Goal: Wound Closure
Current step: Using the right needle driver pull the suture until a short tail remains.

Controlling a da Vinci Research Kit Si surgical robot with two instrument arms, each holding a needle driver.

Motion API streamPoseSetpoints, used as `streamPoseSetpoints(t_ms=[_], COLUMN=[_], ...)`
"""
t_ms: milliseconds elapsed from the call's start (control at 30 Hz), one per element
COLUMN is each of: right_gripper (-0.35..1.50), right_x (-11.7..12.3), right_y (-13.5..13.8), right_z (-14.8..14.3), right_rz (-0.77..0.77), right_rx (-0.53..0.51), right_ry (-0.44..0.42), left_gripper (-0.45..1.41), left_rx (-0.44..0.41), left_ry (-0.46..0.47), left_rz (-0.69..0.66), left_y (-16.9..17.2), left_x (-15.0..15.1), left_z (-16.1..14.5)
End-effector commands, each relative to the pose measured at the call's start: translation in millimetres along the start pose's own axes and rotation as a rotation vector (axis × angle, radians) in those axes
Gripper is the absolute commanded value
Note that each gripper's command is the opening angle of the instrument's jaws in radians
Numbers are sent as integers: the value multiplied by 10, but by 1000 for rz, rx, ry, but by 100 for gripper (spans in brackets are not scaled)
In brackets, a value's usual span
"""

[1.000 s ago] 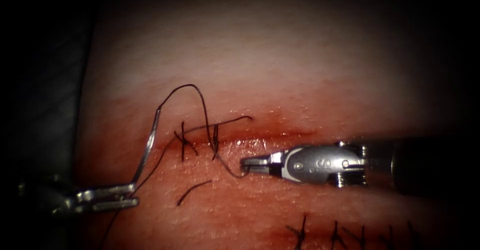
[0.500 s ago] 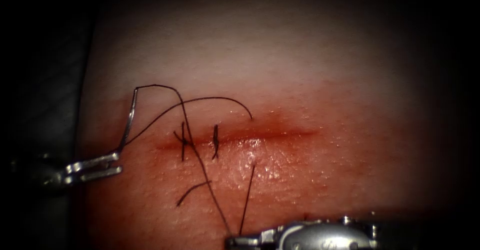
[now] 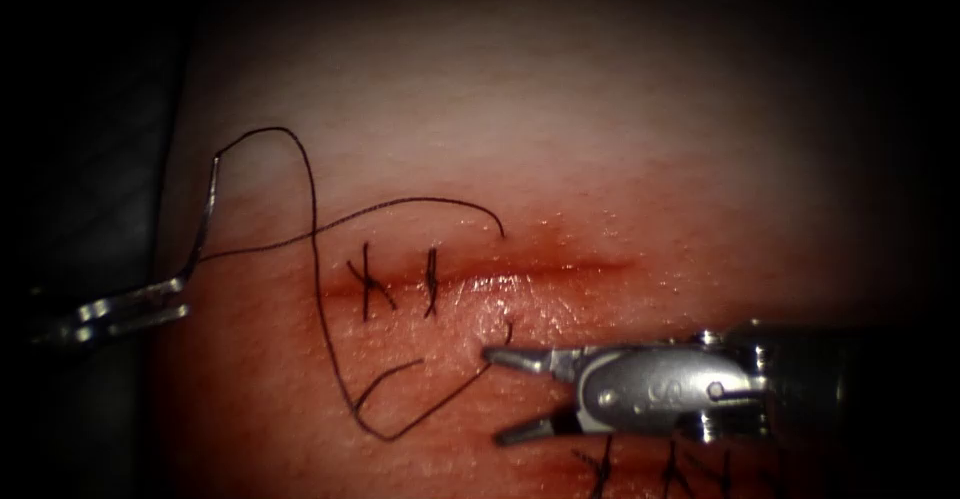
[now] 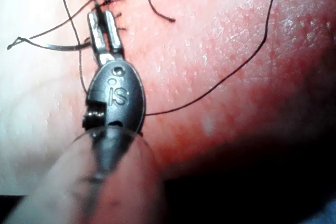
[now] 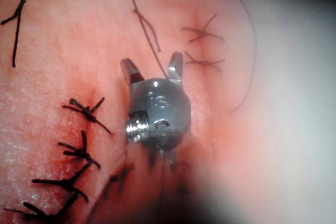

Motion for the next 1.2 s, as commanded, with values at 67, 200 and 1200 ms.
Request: streamPoseSetpoints(t_ms=[67, 200, 1200], right_gripper=[140, 133, 104], right_x=[-26, -54, 75], right_y=[17, 27, -114], right_z=[16, 32, 20], right_rz=[-5, -21, -47], right_rx=[-3, 10, 257], right_ry=[-27, -71, 16], left_gripper=[-45, -45, -45], left_rx=[6, 11, 16], left_ry=[-7, -13, -2], left_rz=[3, 4, 0], left_y=[1, 2, -8], left_x=[-7, -7, -13], left_z=[7, 7, -2])
